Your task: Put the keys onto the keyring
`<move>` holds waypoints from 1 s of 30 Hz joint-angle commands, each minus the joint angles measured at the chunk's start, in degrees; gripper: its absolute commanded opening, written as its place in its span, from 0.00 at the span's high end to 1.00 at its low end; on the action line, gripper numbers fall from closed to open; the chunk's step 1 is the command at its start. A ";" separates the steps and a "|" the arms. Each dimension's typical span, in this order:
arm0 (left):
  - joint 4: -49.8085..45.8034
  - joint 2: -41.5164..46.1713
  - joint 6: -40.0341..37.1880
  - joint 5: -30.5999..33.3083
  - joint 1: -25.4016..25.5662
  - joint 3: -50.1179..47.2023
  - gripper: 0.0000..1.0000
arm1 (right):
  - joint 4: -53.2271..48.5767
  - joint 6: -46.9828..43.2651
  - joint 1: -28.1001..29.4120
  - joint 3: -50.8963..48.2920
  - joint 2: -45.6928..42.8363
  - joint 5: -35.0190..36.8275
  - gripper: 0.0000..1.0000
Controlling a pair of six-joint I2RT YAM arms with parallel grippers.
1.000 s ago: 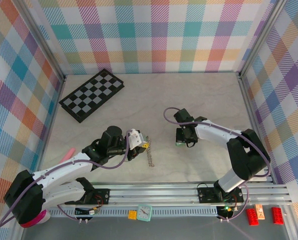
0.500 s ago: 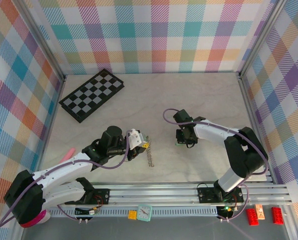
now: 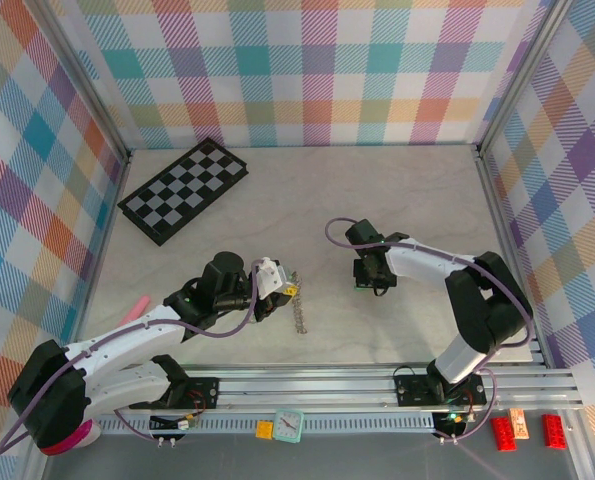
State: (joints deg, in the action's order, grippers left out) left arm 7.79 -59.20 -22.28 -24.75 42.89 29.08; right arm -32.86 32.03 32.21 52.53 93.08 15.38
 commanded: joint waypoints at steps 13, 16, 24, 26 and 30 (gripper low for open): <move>2.49 0.15 0.05 -0.30 0.42 0.80 1.00 | -3.09 -0.48 -0.09 1.83 0.96 3.69 0.85; 2.49 0.09 0.05 -0.38 0.44 0.85 1.00 | -3.25 -0.43 -0.13 1.72 0.80 3.78 0.88; 2.40 0.16 0.04 -0.30 0.43 0.86 1.00 | -2.69 -2.00 -0.04 1.30 -1.92 1.09 0.99; 2.40 0.19 0.05 -0.30 0.44 0.88 1.00 | -1.89 -3.10 0.13 0.87 -3.50 -1.43 1.00; 2.63 -0.04 0.13 -0.30 0.40 0.89 1.00 | 0.77 -5.24 0.23 -0.56 -6.12 -8.77 1.00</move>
State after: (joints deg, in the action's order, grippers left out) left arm 7.70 -59.20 -22.28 -24.73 42.89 29.08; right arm -33.71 29.17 32.23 52.90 89.43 12.78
